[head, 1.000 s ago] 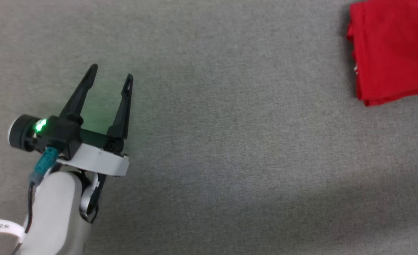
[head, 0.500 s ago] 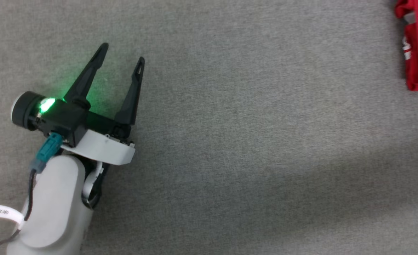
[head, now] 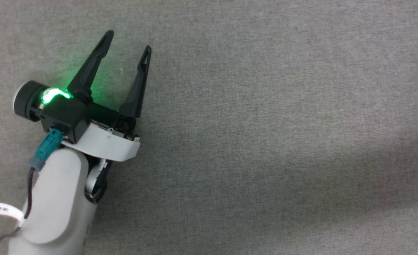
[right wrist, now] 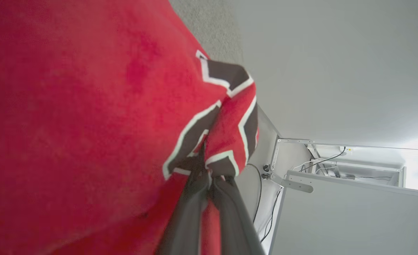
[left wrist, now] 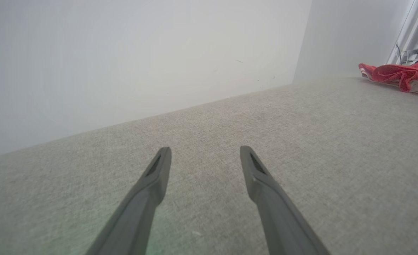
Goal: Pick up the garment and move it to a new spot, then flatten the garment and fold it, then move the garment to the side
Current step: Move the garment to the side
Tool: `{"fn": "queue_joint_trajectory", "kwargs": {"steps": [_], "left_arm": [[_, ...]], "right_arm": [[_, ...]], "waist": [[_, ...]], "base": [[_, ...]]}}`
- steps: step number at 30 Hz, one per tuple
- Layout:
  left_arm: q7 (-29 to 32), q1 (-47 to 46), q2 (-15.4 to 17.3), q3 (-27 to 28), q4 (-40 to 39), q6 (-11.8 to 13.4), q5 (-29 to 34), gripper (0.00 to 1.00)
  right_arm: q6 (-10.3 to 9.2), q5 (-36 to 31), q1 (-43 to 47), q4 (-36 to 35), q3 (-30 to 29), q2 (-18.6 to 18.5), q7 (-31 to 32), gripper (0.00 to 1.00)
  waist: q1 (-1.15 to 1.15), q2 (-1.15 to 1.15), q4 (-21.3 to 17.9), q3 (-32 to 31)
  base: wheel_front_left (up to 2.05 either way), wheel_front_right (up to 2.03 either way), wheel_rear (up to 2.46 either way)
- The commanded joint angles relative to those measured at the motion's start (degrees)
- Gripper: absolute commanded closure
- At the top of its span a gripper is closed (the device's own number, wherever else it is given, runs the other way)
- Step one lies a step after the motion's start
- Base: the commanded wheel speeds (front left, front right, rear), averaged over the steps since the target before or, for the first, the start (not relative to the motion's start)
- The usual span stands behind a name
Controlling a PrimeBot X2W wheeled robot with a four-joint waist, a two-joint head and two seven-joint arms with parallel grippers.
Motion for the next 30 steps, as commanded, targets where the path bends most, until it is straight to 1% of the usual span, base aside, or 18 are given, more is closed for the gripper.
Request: {"fn": "queue_joint_trajectory", "kwargs": {"steps": [1,4,5,6,8,10,11,12,13,14,19,21,27,30], "left_arm": [[0.50,1.65,1.04,0.52,2.12,0.20,-0.06,0.00],[0.51,1.94,1.02,0.68,2.14,0.20,-0.08,0.00],[0.51,2.11,0.95,0.74,2.17,0.20,-0.07,0.00],[0.51,2.26,0.84,0.79,2.25,0.20,-0.08,0.00],[0.51,2.50,0.65,0.85,2.40,0.20,-0.10,0.00],[0.51,2.67,0.21,1.00,2.28,0.20,-0.28,0.00],[0.49,2.77,0.04,1.00,2.24,0.19,-0.32,0.00],[0.46,2.85,-0.11,0.94,2.27,0.19,-0.30,0.00],[0.45,2.89,-0.24,0.95,2.29,0.19,-0.31,0.00],[0.44,2.99,-0.39,0.99,2.32,0.19,-0.40,0.00],[0.31,3.79,-0.68,1.85,2.41,0.19,-0.73,0.00],[0.30,4.53,-1.01,2.26,2.52,0.19,-0.90,0.00],[0.30,8.34,-1.31,4.48,3.15,0.42,-1.05,0.00],[0.30,10.97,-1.56,5.71,3.63,0.66,-1.13,0.00]], "right_arm": [[-0.06,0.25,0.87,0.39,-0.51,0.61,0.00,1.00],[-0.06,0.09,0.95,2.33,-2.29,1.96,0.27,1.00],[-0.06,0.07,1.06,2.80,-2.88,2.38,-0.09,0.95],[-0.06,-0.32,1.04,3.29,-3.57,2.64,-0.49,0.86],[-0.06,-0.56,1.17,4.61,-5.08,3.30,-0.88,0.63],[-0.06,-1.27,1.31,5.72,-6.42,3.85,-1.16,0.47],[-0.06,-1.54,1.21,6.26,-7.24,4.01,-1.26,0.29],[-0.06,-1.88,1.26,6.80,-7.87,4.12,-1.38,0.23],[-0.06,-2.01,1.32,7.21,-8.57,4.38,-1.62,0.05],[-0.06,-2.42,1.41,7.61,-9.25,4.54,-1.78,0.00],[-0.06,-2.89,2.43,9.60,-13.10,5.68,-3.33,0.00],[-0.06,-3.11,2.91,10.04,-14.96,6.19,-4.88,0.00],[-0.06,-2.03,6.16,12.53,-22.42,9.71,-10.89,0.00],[-0.06,-0.56,8.36,13.75,-25.65,12.58,-14.05,0.00]], "waist": [[0.00,0.00,0.29,0.26],[0.00,0.00,0.57,0.36],[0.00,0.00,0.64,0.31],[0.00,0.00,0.68,0.21],[0.00,0.00,0.77,-0.21],[0.00,0.00,0.83,-0.88],[0.00,0.00,0.84,-1.26],[0.00,0.00,0.88,-1.74],[0.00,0.00,0.90,-2.28],[0.00,0.00,0.94,-2.83],[0.00,0.00,1.22,-6.32],[0.00,0.00,1.51,-7.89],[0.00,0.00,2.49,-13.68],[0.00,0.00,3.16,-16.88]], "base": [[0.00,0.00,0.00],[0.00,0.00,0.00],[0.00,0.00,0.00],[0.00,0.00,0.00],[0.00,0.00,0.00],[0.00,0.00,0.00],[0.00,0.00,0.00],[0.00,0.00,0.00],[0.00,0.00,0.00],[0.00,0.00,0.00],[0.00,0.00,0.00],[0.00,0.00,0.00],[0.00,0.00,0.00],[0.00,0.00,0.00]]}}
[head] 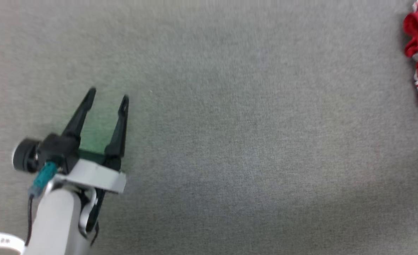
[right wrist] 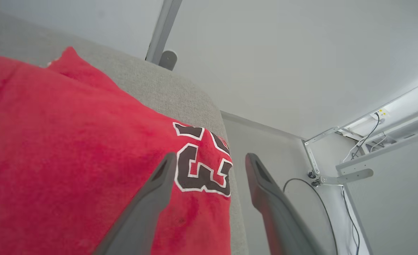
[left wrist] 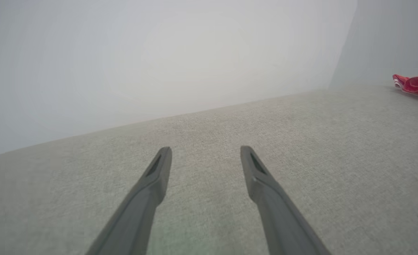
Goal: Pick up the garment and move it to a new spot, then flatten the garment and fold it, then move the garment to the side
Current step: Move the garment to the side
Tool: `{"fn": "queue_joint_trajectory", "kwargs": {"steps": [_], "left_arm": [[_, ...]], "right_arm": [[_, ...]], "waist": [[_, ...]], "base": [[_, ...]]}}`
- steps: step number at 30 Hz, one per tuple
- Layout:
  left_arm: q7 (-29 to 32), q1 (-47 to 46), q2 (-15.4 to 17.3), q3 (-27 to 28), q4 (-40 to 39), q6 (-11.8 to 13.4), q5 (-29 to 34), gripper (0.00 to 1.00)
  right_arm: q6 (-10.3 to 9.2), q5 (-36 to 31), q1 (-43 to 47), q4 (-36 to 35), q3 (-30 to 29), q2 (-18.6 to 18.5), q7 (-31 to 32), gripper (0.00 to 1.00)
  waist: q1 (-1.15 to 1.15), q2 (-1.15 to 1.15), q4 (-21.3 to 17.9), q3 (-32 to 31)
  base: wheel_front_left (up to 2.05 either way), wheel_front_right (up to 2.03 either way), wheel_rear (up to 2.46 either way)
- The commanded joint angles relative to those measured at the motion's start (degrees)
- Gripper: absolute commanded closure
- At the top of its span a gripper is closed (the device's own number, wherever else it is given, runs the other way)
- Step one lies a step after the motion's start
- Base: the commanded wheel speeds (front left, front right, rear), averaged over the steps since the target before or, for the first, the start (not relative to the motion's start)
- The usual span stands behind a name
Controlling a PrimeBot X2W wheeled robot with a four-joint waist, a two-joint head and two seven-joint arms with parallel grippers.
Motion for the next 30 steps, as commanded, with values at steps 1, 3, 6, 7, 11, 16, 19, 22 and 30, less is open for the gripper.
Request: {"fn": "queue_joint_trajectory", "kwargs": {"steps": [1,3,6,7,11,16,19,22,30], "left_arm": [[0.05,1.45,-0.31,0.47,0.29,0.19,-0.10,0.00],[0.05,3.22,-0.48,1.18,0.55,0.32,-0.21,0.00],[0.05,5.95,-0.55,2.34,0.90,0.55,-0.34,0.00],[0.05,6.84,-0.66,2.68,1.09,0.49,-0.49,0.00],[0.05,10.66,-0.76,3.89,1.18,1.20,-0.50,0.00],[0.05,15.29,-0.91,6.07,0.63,2.09,-1.34,0.00],[0.05,18.19,-0.97,7.25,0.18,3.10,-1.26,0.00],[0.05,21.11,-1.12,8.65,-0.49,3.91,-1.47,0.00],[0.05,26.19,-1.81,11.64,-2.24,5.12,-1.95,0.00]], "right_arm": [[-0.06,0.58,1.74,0.44,-0.96,1.20,-0.93,0.00],[-0.06,1.76,3.61,0.82,-2.47,2.88,-2.34,0.00],[-0.06,2.17,7.11,-0.02,-3.12,5.44,-3.63,0.00],[-0.06,2.58,8.49,-0.56,-3.39,6.35,-3.97,0.00],[-0.06,3.79,13.94,-4.11,-4.24,9.63,-4.30,0.00],[-0.06,4.36,22.05,-12.23,-6.89,12.75,-4.31,0.00],[-0.06,4.00,26.78,-16.74,-8.77,14.42,-4.33,0.00],[-0.06,3.62,31.52,-21.02,-11.00,15.86,-4.35,0.00],[-0.06,1.75,41.11,-31.20,-15.52,19.79,-4.35,0.00]], "waist": [[0.00,0.00,1.56,-5.42],[0.00,0.00,2.21,-7.79],[0.00,0.00,3.12,-11.22],[0.00,0.00,3.38,-12.41],[0.00,0.00,4.11,-16.59],[0.00,0.00,4.61,-20.80],[0.00,0.00,4.82,-23.12],[0.00,0.00,4.90,-25.13],[0.00,0.00,4.98,-27.63]], "base": [[0.00,0.00,0.00],[0.00,0.00,0.00],[0.00,0.00,0.00],[0.00,0.00,0.00],[0.00,0.00,0.00],[0.00,0.00,0.00],[0.00,0.00,0.00],[0.00,0.00,0.00],[0.00,0.00,0.00]]}}
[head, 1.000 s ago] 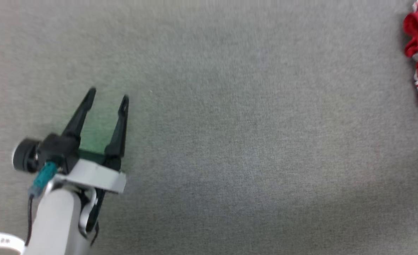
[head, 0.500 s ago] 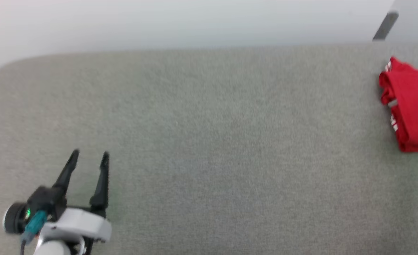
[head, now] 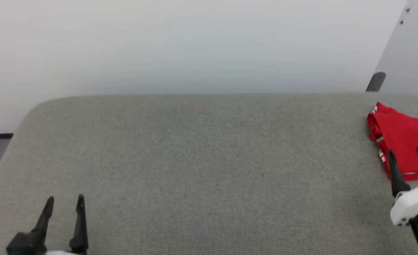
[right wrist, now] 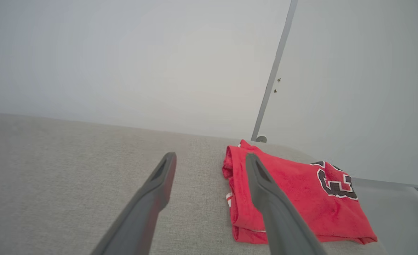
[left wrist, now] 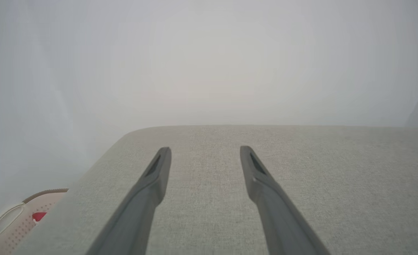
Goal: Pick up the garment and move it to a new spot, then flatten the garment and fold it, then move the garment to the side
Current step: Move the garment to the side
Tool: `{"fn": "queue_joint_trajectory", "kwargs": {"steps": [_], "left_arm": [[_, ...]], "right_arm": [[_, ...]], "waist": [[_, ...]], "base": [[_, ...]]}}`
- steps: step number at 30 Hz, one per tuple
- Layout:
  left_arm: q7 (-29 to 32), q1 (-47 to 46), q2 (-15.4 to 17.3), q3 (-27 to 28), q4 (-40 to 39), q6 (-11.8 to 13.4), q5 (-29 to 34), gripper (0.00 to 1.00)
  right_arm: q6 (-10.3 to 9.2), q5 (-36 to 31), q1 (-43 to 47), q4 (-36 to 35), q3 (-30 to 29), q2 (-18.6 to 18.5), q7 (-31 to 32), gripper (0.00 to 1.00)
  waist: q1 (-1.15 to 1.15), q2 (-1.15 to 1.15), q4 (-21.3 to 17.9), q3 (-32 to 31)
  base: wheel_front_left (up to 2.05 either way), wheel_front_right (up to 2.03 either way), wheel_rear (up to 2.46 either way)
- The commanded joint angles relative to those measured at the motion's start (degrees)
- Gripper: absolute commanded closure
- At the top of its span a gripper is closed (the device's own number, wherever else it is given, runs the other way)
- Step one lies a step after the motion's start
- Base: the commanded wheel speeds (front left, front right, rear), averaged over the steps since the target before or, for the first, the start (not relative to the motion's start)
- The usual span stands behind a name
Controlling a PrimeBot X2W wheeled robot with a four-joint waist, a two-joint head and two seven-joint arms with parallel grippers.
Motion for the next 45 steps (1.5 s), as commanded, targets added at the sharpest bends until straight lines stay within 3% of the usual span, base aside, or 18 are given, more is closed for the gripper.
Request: {"fn": "queue_joint_trajectory", "kwargs": {"steps": [1,11,17,29,45], "left_arm": [[0.05,0.75,-0.24,0.18,-0.16,0.30,0.00,0.00],[0.05,3.83,-0.98,2.58,-0.79,-1.30,-0.08,0.00],[0.05,4.85,-1.14,2.72,0.00,-2.74,0.00,0.00],[0.05,5.97,-1.65,2.97,0.81,-4.37,-0.14,0.00],[0.05,6.20,-2.60,1.87,0.30,-5.36,-1.18,0.00]], "right_arm": [[-0.06,-0.48,1.26,-0.32,-0.48,0.26,-0.24,0.00],[-0.06,-2.62,13.87,-13.45,-5.93,6.87,-0.25,0.00],[-0.06,-3.54,19.44,-17.89,-6.96,9.96,-0.26,0.00],[-0.06,-4.32,24.81,-22.04,-7.08,13.17,-0.26,0.00],[-0.06,-4.28,27.33,-23.83,-6.18,14.62,-0.26,0.00]], "waist": [[0.00,0.00,0.45,-1.31],[0.00,0.00,0.71,-2.79],[0.00,0.00,0.44,-3.21],[0.00,0.00,-0.98,-3.93],[0.00,0.00,-1.59,-4.17]], "base": [[0.00,0.00,0.00],[0.00,0.00,0.00],[0.00,0.00,0.00],[0.00,0.00,0.00],[0.00,0.00,0.00]]}}
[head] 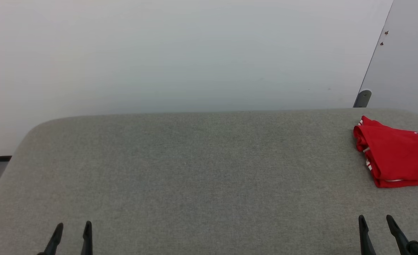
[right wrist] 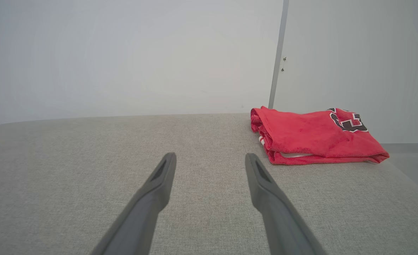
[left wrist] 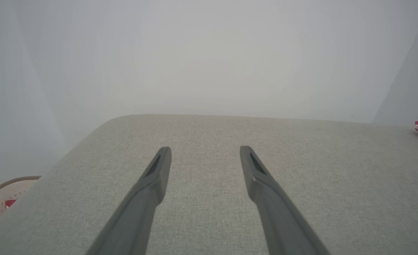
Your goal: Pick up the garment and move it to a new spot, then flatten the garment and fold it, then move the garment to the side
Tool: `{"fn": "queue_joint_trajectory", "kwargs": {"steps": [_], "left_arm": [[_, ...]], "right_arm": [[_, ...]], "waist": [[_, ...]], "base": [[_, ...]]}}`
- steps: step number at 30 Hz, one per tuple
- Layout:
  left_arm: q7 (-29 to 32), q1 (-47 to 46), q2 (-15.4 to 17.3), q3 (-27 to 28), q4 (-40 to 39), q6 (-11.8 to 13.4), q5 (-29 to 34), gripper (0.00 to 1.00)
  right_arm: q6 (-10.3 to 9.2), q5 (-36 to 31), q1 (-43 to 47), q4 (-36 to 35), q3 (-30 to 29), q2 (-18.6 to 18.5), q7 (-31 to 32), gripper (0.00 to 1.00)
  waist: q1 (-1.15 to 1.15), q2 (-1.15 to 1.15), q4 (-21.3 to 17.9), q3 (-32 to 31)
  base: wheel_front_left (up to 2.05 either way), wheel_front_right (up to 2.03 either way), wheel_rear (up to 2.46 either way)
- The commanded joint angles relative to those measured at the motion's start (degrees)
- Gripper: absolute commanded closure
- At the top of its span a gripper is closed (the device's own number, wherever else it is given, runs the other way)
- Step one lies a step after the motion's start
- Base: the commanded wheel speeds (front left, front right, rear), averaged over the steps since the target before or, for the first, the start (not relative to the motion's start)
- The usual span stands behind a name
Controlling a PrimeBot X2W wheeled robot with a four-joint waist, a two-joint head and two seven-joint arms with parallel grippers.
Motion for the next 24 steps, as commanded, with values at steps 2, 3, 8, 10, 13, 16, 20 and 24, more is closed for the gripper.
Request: {"fn": "queue_joint_trajectory", "kwargs": {"steps": [2,3,8,10,13,16,20,24], "left_arm": [[0.05,-0.13,-0.26,0.10,-0.51,-0.31,-0.75,0.00],[0.05,-0.23,-0.24,0.22,-0.68,-0.33,-0.67,0.00],[0.08,0.13,-0.85,0.09,0.38,0.01,-0.69,1.00],[0.79,-0.43,-1.18,0.30,0.97,0.00,-2.38,1.00],[1.85,-1.25,-1.55,0.44,1.28,-0.01,-5.63,1.00],[2.68,-1.85,-1.90,0.38,1.38,-0.03,-8.75,1.00],[3.68,-2.60,-2.35,0.26,1.46,-0.05,-12.74,1.00],[4.67,-3.34,-2.78,0.18,1.59,-0.07,-16.53,1.00]], "right_arm": [[-0.06,0.45,0.55,-0.24,0.18,0.27,-0.27,0.00],[-0.06,0.49,0.49,-0.20,0.21,0.32,-0.27,0.00],[0.00,0.13,0.16,1.09,0.17,0.37,0.20,1.00],[0.00,1.91,-0.49,1.71,-0.25,0.44,1.05,1.00],[0.00,5.51,-1.24,1.93,-0.55,0.52,2.22,1.00],[0.00,9.04,-1.66,1.81,-0.50,0.60,3.03,1.00],[-0.01,13.52,-2.15,1.57,-0.34,0.69,3.92,1.00],[-0.01,17.74,-2.68,1.42,-0.24,0.79,4.83,1.00]], "waist": [[0.00,0.00,0.09,0.14],[0.00,0.00,0.12,0.19],[0.00,0.00,0.19,0.31],[0.00,0.00,0.17,0.39],[0.00,0.00,0.14,0.53],[0.00,0.00,0.11,0.68],[0.00,0.00,0.06,0.87],[0.00,0.00,0.02,1.07]], "base": [[0.00,0.00,0.00],[0.00,0.00,0.00],[0.00,0.00,0.00],[0.00,0.00,0.00],[0.00,0.00,0.00],[0.00,0.00,0.00],[0.00,0.00,0.00],[0.00,0.00,0.00]]}}
